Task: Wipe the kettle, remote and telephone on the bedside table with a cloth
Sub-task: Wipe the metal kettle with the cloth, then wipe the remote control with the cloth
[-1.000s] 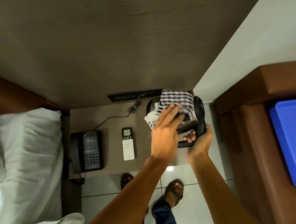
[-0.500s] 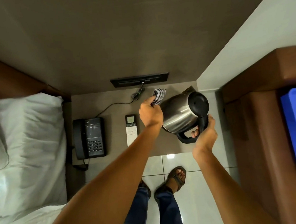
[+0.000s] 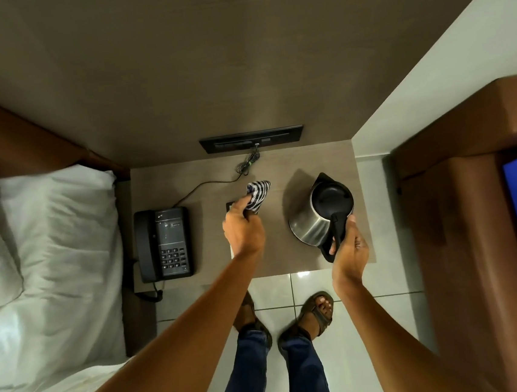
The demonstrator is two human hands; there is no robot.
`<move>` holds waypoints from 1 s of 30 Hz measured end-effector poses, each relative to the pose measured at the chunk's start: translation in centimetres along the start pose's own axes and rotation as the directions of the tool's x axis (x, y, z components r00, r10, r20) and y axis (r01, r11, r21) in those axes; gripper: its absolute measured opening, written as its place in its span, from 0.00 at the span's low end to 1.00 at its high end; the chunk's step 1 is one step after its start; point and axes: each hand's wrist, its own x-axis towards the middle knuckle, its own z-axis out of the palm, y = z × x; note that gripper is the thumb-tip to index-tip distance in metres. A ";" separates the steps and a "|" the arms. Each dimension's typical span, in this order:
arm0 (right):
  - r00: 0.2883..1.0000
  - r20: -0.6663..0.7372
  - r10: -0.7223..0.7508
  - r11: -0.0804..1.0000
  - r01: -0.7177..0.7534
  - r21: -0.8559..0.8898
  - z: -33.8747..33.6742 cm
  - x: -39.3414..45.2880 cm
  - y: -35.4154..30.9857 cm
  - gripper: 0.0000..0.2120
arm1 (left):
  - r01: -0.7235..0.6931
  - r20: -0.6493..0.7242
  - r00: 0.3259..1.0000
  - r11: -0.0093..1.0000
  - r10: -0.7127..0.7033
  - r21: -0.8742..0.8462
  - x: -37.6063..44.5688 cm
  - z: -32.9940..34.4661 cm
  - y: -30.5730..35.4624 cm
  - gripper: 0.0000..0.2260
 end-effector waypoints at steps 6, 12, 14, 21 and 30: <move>0.997 0.024 -0.073 0.994 0.075 -0.080 0.8 -0.4 1.9 0.20 | 0.060 -0.034 0.998 0.997 -0.061 -0.047 1.2 -1.2 -0.8 0.25; 0.951 -0.302 0.071 0.991 -0.102 -0.089 -0.8 -3.2 4.8 0.22 | 0.106 -0.054 0.992 0.985 -0.114 -0.139 2.2 -4.0 -0.8 0.24; 0.873 -0.424 0.242 0.940 -0.320 -0.120 -1.3 -5.5 7.3 0.29 | 0.093 -0.066 0.993 0.986 -0.102 -0.137 2.7 -5.2 -0.7 0.24; 0.944 0.209 0.255 0.819 -0.095 -0.566 8.3 -6.9 10.5 0.24 | 0.102 -0.076 0.990 0.980 -0.116 -0.168 5.3 -8.4 -3.7 0.21; 0.941 0.337 0.015 0.453 0.294 -0.842 17.9 -1.4 12.3 0.41 | 0.074 -0.085 0.993 0.988 -0.086 -0.138 7.3 -10.3 -8.6 0.21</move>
